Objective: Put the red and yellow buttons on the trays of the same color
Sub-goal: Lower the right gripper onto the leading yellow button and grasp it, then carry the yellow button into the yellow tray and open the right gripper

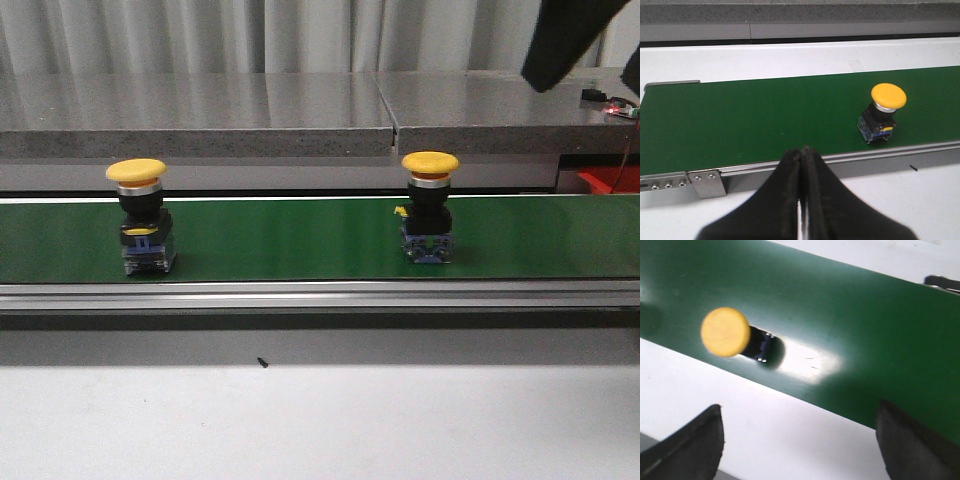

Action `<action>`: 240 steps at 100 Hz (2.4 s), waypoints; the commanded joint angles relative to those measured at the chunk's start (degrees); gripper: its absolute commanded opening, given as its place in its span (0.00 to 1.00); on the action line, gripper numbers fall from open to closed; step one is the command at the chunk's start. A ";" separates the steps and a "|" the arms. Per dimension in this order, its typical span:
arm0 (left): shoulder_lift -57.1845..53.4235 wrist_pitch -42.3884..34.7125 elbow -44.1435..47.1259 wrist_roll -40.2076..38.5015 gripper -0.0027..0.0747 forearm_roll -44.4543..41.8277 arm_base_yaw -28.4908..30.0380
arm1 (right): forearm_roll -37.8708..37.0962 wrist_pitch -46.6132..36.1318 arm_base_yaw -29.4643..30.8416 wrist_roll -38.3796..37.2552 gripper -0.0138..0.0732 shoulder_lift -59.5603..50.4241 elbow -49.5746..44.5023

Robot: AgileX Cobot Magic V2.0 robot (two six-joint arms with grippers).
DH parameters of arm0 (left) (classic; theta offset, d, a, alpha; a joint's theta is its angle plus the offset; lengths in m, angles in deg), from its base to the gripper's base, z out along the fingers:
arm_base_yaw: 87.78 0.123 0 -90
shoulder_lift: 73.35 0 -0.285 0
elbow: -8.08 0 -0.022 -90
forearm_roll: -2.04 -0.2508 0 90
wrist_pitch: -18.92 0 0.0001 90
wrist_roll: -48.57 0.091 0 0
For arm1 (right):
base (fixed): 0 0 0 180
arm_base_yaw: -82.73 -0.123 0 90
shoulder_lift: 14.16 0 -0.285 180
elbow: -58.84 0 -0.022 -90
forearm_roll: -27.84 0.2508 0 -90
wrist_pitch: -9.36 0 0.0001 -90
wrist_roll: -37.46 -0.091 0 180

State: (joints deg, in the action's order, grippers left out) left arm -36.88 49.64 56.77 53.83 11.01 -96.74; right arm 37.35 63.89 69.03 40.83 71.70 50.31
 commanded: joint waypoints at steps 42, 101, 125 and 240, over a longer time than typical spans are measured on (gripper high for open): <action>0.12 -3.77 -1.52 -0.43 0.01 0.33 -0.38 | 8.08 -0.79 -0.08 9.29 0.89 12.47 9.00; 0.12 -3.77 -1.52 -0.43 0.01 0.33 -0.38 | 9.26 -2.09 -0.08 12.07 0.20 16.00 9.00; 0.12 -3.77 -1.52 -0.43 0.01 0.33 -0.38 | 8.54 -0.28 5.38 12.07 0.17 10.07 9.00; 0.12 -3.77 -1.52 -0.43 0.01 0.33 -0.38 | 8.23 -19.56 38.64 10.73 0.17 12.27 -4.39</action>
State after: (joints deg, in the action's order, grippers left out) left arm -36.88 49.64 56.77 53.83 11.01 -96.74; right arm 43.98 46.98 106.96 51.93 84.38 44.67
